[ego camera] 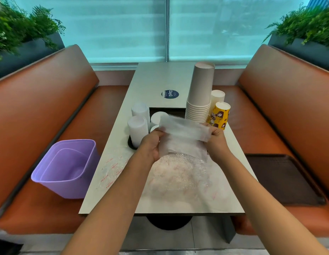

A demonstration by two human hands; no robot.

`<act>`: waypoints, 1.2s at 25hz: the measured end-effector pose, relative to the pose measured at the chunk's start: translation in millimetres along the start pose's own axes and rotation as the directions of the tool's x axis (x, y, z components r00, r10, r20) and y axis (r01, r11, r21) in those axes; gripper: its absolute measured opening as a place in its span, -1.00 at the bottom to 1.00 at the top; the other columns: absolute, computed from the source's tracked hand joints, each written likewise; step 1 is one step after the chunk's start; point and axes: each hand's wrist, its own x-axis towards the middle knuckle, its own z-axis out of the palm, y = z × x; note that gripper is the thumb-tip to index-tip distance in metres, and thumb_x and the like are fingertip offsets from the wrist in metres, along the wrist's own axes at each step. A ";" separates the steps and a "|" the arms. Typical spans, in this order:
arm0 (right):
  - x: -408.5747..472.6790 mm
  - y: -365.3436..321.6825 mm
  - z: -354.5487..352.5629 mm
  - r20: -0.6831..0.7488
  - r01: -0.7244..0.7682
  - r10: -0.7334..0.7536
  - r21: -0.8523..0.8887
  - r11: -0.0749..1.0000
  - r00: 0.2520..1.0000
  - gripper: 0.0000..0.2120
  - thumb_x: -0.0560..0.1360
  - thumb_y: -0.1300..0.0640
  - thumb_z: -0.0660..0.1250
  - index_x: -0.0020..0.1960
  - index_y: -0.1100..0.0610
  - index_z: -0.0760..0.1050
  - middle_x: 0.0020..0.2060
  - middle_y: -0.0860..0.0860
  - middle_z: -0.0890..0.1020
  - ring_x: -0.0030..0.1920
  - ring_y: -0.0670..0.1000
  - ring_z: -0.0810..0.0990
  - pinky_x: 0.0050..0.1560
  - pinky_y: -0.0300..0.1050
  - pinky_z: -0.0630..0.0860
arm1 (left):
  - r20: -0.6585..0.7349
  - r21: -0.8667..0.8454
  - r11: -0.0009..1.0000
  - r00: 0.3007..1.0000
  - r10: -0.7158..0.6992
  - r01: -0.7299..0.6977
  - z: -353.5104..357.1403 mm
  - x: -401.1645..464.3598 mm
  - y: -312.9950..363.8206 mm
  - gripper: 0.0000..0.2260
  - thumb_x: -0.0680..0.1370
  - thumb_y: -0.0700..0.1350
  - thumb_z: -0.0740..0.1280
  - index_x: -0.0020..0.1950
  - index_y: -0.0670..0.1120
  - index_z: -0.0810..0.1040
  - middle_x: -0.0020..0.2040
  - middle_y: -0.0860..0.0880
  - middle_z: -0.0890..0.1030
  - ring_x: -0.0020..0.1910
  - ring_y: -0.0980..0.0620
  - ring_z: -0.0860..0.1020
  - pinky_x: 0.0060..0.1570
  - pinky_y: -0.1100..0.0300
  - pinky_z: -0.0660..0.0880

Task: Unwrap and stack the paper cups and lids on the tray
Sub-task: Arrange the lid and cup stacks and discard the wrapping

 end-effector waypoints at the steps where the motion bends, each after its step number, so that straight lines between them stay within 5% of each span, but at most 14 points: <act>1: 2.1 -3.1 -1.6 0.018 0.064 -0.064 -0.024 0.998 0.998 -0.47 0.40 0.63 0.07 -0.36 0.09 0.56 -0.22 -0.01 0.52 -0.20 -0.17 0.54 -0.32 -0.39 0.46 | 0.000 -0.031 0.999 1.000 -0.021 0.021 1.3 -0.3 3.1 -0.75 0.59 -0.29 0.18 -0.22 -0.08 0.54 -0.32 -0.07 0.61 -0.39 -0.03 0.60 -0.36 0.01 0.58; 3: 7.2 -6.1 -4.0 0.039 0.147 -0.145 -0.064 0.987 0.989 -0.29 0.31 0.69 0.00 -0.58 -0.04 0.50 -0.20 -0.01 0.47 -0.18 -0.23 0.49 -0.21 -0.43 0.41 | 0.005 -0.109 0.993 0.999 -0.048 0.048 0.6 1.4 6.6 -0.61 0.57 -0.25 0.22 -0.44 -0.07 0.59 -0.36 -0.04 0.61 -0.48 0.03 0.59 -0.42 0.12 0.57; 5: 12.8 -3.0 -5.3 0.049 0.208 -0.204 -0.120 0.971 0.978 -0.26 0.30 0.70 0.02 -0.60 -0.08 0.51 -0.20 -0.01 0.47 -0.14 -0.24 0.47 -0.12 -0.44 0.38 | 0.042 -0.157 0.986 0.998 -0.056 0.062 -0.8 -2.5 8.0 -0.57 0.58 -0.11 0.23 -0.46 -0.09 0.64 -0.29 -0.08 0.63 -0.37 -0.03 0.61 -0.27 0.06 0.55; 9: 6.7 6.3 -5.7 0.096 0.307 -0.291 -0.300 0.903 0.952 -0.33 0.30 0.68 0.10 -0.56 -0.04 0.54 -0.14 -0.05 0.47 -0.10 -0.34 0.45 -0.07 -0.49 0.35 | 0.136 -0.171 0.966 0.975 -0.174 0.196 -14.1 -3.6 10.0 -0.42 0.47 0.36 0.13 0.12 -0.10 0.56 0.06 -0.19 0.60 0.00 -0.20 0.55 0.04 -0.11 0.48; 12: -2.7 14.5 -10.6 0.184 0.472 -0.447 -0.530 0.705 0.875 -0.58 0.35 0.54 0.15 -0.35 0.11 0.62 -0.03 0.00 0.49 -0.01 -0.16 0.45 -0.06 -0.34 0.39 | 0.117 0.107 0.988 0.985 -0.128 0.115 -18.5 -4.4 8.7 -0.75 0.53 -0.10 0.33 0.20 -0.07 0.49 0.02 -0.14 0.59 -0.09 -0.11 0.57 -0.03 0.01 0.52; 14: -6.7 16.0 -18.1 0.255 0.583 -0.570 -0.625 0.519 0.781 -0.71 0.36 0.22 0.21 -0.02 0.14 0.64 0.10 0.14 0.47 0.08 0.02 0.44 0.02 -0.25 0.41 | 0.086 0.308 0.951 0.996 -0.006 -0.021 -20.3 -3.9 7.8 -0.58 0.49 -0.38 0.29 0.27 -0.02 0.45 0.18 -0.14 0.50 0.05 -0.11 0.52 0.08 0.00 0.50; 15: -5.0 12.9 -21.3 0.237 0.584 -0.580 -0.609 0.537 0.780 -0.62 0.34 0.04 0.25 0.12 0.10 0.59 0.15 0.14 0.45 0.13 0.03 0.43 0.09 -0.24 0.40 | 0.091 0.447 0.887 0.993 0.081 -0.113 -19.6 -6.2 9.9 -0.50 0.48 -0.41 0.29 0.33 0.02 0.42 0.25 -0.12 0.45 0.13 -0.10 0.48 0.12 0.04 0.49; 16: -2.2 6.0 -21.8 0.191 0.529 -0.516 -0.537 0.657 0.835 -0.55 0.34 -0.08 0.26 0.19 0.04 0.52 0.18 0.10 0.44 0.16 0.00 0.42 0.13 -0.23 0.39 | 0.116 0.587 0.785 0.980 0.160 -0.198 -18.2 -9.1 12.3 -0.44 0.47 -0.40 0.30 0.37 0.06 0.38 0.27 -0.09 0.42 0.16 -0.07 0.45 0.12 0.09 0.47; 18: 1.8 -10.3 -13.2 0.198 0.269 -0.202 -0.417 0.868 0.959 -0.65 0.46 -0.01 0.27 0.24 -0.01 0.45 0.19 0.01 0.47 0.18 0.00 0.45 0.15 -0.17 0.40 | 0.248 0.749 0.574 0.944 0.219 -0.330 -15.4 -11.5 14.8 -0.40 0.45 -0.36 0.33 0.39 0.12 0.34 0.29 -0.06 0.43 0.20 -0.04 0.45 0.10 0.15 0.46; 20: 6.4 -18.9 -1.4 0.341 0.078 0.147 -0.567 0.820 0.929 -0.70 0.54 0.09 0.30 0.26 0.02 0.44 0.16 -0.01 0.51 0.17 0.05 0.51 0.13 -0.10 0.44 | 0.380 0.759 0.502 0.908 0.175 -0.414 -11.5 -11.5 17.6 -0.37 0.43 -0.36 0.36 0.39 0.13 0.32 0.32 -0.06 0.43 0.25 -0.02 0.46 0.06 0.23 0.47; 22: 6.3 -15.7 6.6 0.342 -0.028 0.329 -0.656 0.754 0.880 -0.73 0.51 0.12 0.36 0.20 0.10 0.50 0.06 0.03 0.58 0.04 0.06 0.57 0.05 -0.09 0.51 | 0.451 0.680 0.553 0.870 0.202 -0.481 -5.2 -12.3 20.0 -0.37 0.44 -0.35 0.39 0.42 0.08 0.30 0.30 -0.05 0.44 0.19 0.05 0.49 -0.04 0.35 0.48; 25: -0.3 -4.9 13.2 0.120 -0.206 0.279 -0.418 0.884 0.953 -0.77 0.51 0.20 0.34 0.14 0.23 0.53 -0.05 0.13 0.63 -0.18 0.03 0.61 -0.22 -0.16 0.55 | 0.209 0.523 0.743 0.908 0.363 -0.417 2.0 -9.5 16.4 -0.34 0.47 -0.06 0.42 0.48 0.04 0.18 0.33 -0.05 0.39 0.27 0.00 0.43 0.11 0.24 0.37; 28: -6.8 3.6 15.3 -0.044 -0.250 0.247 -0.227 0.941 0.968 -0.77 0.52 0.20 0.32 0.16 0.25 0.51 -0.10 0.09 0.63 -0.18 0.02 0.61 -0.29 -0.20 0.51 | 0.090 0.456 0.874 0.986 0.143 -0.169 1.4 -3.5 -6.2 -0.06 0.30 0.26 0.47 0.53 0.06 0.06 0.42 -0.06 0.35 0.32 -0.10 0.42 0.27 0.05 0.35; 30: -9.4 8.8 16.1 -0.068 -0.272 0.264 -0.195 0.942 0.962 -0.73 0.53 0.17 0.32 0.19 0.24 0.50 -0.03 0.11 0.63 -0.11 0.06 0.61 -0.29 -0.21 0.50 | 0.154 0.423 0.902 0.988 0.025 -0.089 -1.6 2.6 -21.4 -0.04 0.21 0.19 0.56 0.49 -0.04 0.21 0.30 -0.10 0.50 0.20 -0.09 0.53 0.22 -0.05 0.46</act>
